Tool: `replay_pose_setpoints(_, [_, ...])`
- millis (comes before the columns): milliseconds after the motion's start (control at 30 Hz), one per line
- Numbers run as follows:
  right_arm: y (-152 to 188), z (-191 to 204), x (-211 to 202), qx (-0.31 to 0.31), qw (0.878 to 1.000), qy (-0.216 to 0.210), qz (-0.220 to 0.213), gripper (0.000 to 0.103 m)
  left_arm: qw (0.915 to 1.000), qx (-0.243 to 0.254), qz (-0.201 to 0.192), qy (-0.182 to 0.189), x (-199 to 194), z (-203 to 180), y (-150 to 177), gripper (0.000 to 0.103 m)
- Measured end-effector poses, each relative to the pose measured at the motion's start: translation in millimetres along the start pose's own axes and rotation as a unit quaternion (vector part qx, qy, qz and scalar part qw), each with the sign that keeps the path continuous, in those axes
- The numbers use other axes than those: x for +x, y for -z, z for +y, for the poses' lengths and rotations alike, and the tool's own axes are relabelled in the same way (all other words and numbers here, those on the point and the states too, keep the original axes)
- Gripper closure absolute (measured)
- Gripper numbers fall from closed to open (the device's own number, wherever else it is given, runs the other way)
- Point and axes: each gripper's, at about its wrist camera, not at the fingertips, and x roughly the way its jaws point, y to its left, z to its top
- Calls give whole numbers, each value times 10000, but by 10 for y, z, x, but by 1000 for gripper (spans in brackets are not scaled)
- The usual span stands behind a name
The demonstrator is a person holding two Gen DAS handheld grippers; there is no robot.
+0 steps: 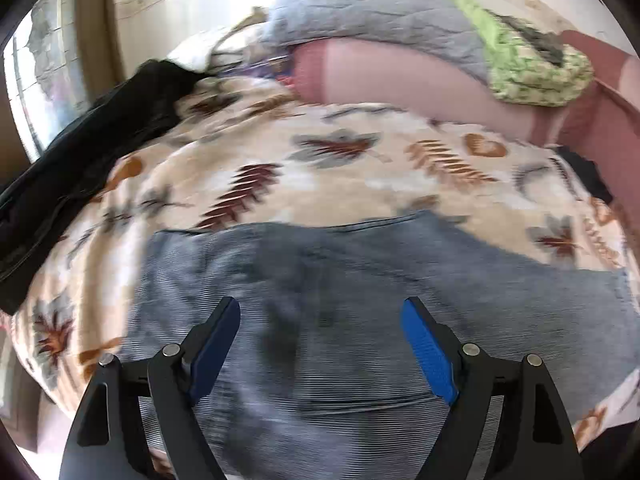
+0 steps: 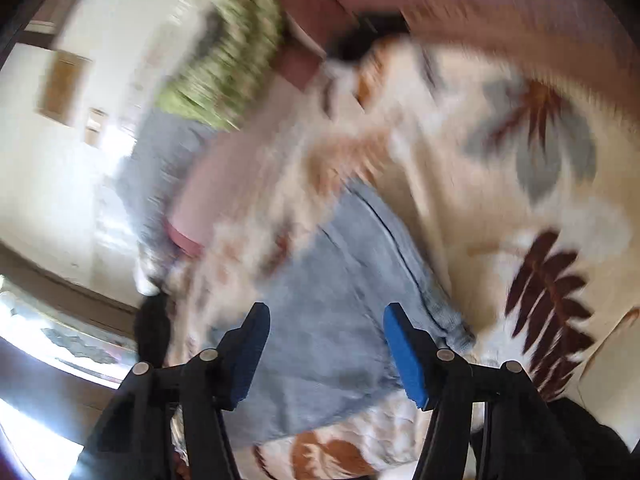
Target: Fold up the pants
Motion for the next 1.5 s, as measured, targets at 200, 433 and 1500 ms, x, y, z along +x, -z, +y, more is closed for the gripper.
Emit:
replay_pose_setpoints(200, [394,-404,212,754,9949,131,657,40,9942,200,90,1053,-31,-723,-71,20])
replay_pose_setpoints(433, [260,-702,369,1425,9886,154,470,40,9764,362,525,2063,136,-1672,-56,20])
replay_pose_setpoints(1500, [131,-494,383,1446,9865,769,34,39,9756,1503,1021,1234,669,-2464,274,12])
